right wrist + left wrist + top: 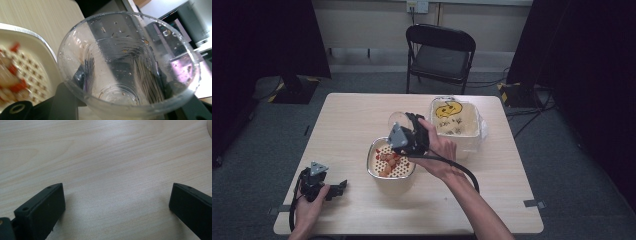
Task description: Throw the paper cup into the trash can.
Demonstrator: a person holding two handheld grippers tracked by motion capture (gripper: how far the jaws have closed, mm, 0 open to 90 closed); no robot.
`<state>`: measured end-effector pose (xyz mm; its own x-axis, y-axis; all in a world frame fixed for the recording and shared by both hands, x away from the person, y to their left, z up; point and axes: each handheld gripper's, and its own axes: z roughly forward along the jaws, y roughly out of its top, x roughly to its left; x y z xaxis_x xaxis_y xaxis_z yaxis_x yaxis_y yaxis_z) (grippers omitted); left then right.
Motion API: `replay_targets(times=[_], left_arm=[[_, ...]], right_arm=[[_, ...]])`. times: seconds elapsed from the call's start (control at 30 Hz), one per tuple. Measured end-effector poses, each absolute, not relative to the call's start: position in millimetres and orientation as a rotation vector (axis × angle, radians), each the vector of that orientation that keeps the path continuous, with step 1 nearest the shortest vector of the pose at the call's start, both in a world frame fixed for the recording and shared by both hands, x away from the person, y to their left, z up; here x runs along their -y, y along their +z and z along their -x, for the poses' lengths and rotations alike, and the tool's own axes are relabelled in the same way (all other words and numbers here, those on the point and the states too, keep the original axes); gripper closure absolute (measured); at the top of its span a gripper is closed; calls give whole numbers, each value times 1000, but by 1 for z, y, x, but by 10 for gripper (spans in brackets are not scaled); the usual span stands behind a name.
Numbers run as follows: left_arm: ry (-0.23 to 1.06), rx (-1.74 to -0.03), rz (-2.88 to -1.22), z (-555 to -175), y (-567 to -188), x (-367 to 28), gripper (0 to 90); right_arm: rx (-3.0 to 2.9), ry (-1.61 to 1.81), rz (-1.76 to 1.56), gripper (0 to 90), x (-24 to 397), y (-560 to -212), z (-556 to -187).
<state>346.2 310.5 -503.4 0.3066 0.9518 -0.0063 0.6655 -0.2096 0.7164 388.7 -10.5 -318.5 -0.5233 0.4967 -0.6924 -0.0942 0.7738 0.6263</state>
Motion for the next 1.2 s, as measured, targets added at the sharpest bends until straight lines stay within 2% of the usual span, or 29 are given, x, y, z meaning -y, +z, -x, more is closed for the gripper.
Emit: replay_targets(times=[0.53,1.2], left_arm=[[597,-1431,-1959,-346,-503,-311,0],[597,-1431,-1960,-346,-503,-311,0]], right_arm=[[-1951,1486,-724,501,50,-300,-414],[-1820,1556,-875,507,92,-286,-438]])
